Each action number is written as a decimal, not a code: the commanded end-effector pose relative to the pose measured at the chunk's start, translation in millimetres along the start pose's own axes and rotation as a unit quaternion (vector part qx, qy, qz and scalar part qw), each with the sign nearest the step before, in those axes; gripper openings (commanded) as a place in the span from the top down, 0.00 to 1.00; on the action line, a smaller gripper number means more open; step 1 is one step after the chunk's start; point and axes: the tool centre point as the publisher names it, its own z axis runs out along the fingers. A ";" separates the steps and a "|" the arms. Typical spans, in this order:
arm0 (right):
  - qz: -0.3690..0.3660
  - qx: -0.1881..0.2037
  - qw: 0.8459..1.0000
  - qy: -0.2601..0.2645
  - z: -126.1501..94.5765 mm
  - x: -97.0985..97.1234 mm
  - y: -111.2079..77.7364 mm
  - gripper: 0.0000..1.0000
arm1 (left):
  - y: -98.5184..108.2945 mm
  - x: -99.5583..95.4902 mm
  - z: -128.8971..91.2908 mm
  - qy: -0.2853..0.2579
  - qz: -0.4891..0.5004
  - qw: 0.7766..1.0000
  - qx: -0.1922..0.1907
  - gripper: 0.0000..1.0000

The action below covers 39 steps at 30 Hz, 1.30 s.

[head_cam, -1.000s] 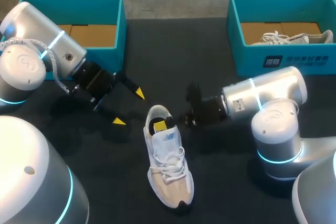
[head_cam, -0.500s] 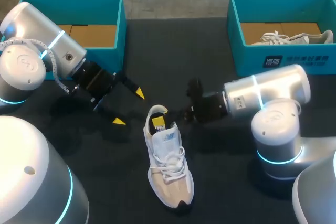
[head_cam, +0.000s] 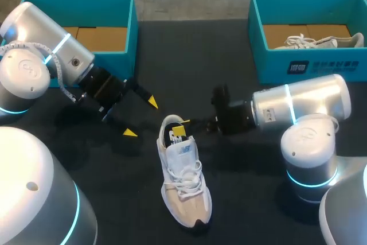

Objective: Take the shoe out of the shoebox, open the shoe tongue, remove and reinsert the insole, then place the shoe into the shoebox

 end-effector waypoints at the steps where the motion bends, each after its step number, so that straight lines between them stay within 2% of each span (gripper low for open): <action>1: 0.001 0.001 1.000 -0.006 -6.8 3.6 -1.9 0.55 | 0.3 0.2 0.4 0.000 0.001 1.000 -0.001 0.00; 16: 0.011 0.004 0.998 -0.056 -30.6 1.1 1.7 0.55 | 0.3 0.2 0.4 0.000 0.001 1.000 -0.001 0.00; 25: 0.014 0.047 0.991 -0.125 -45.1 15.7 18.3 0.55 | 0.3 0.2 0.4 0.000 0.001 1.000 -0.001 0.00; 33: 0.037 0.091 0.978 -0.185 -51.5 26.0 31.1 0.64 | 0.3 0.2 0.4 0.000 0.001 1.000 -0.001 0.00; 39: 0.029 0.110 0.968 -0.223 -48.1 44.6 42.2 0.67 | 0.3 0.2 0.4 0.000 0.001 1.000 -0.001 0.00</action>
